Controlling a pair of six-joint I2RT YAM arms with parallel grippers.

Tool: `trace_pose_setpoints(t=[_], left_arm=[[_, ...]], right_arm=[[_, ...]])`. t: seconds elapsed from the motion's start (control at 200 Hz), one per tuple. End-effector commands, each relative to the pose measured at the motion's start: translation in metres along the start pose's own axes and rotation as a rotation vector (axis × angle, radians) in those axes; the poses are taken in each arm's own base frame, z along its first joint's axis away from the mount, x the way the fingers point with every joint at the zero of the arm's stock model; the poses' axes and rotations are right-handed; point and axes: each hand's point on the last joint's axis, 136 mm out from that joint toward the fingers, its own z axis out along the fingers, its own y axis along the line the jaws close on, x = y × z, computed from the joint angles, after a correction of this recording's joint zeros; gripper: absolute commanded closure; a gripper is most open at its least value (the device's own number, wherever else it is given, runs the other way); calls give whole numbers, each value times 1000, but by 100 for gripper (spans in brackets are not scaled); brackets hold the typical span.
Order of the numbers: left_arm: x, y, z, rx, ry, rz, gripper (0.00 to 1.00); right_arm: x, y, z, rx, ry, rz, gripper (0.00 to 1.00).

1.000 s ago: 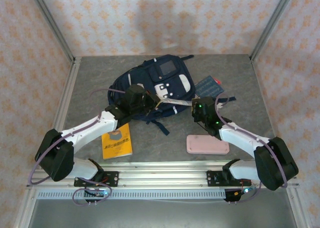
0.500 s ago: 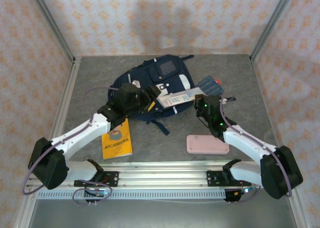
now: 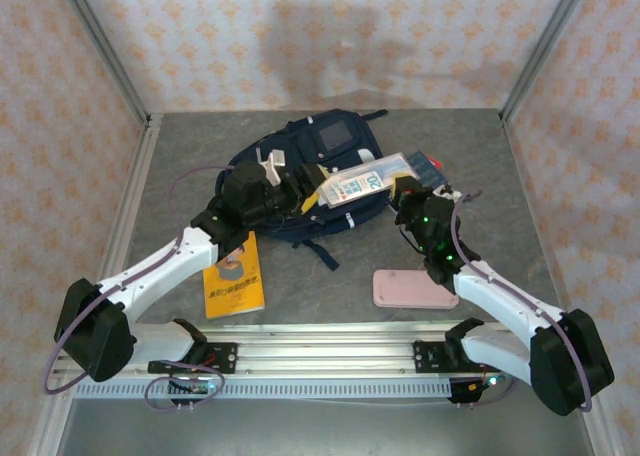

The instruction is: Pack the student bag

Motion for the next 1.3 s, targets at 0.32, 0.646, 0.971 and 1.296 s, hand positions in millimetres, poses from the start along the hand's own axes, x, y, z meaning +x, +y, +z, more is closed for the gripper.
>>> trace_pose_setpoints(t=[0.32,0.646,0.971,1.296], left_arm=[[11,-30,19,127,26,42,69],[-15,-23,-18,20,-91,140,100],[-65,1,-140,-395,-421,356,100],[-99,-5,-266,-645,-848,522,100]], right_arm=[[14,24,-1,-114,40,9,100],[15,21,-4,-34,34,-168,80],[49,4,16,259,222,-800,50],[168,-48,87,452,625,-1324,52]])
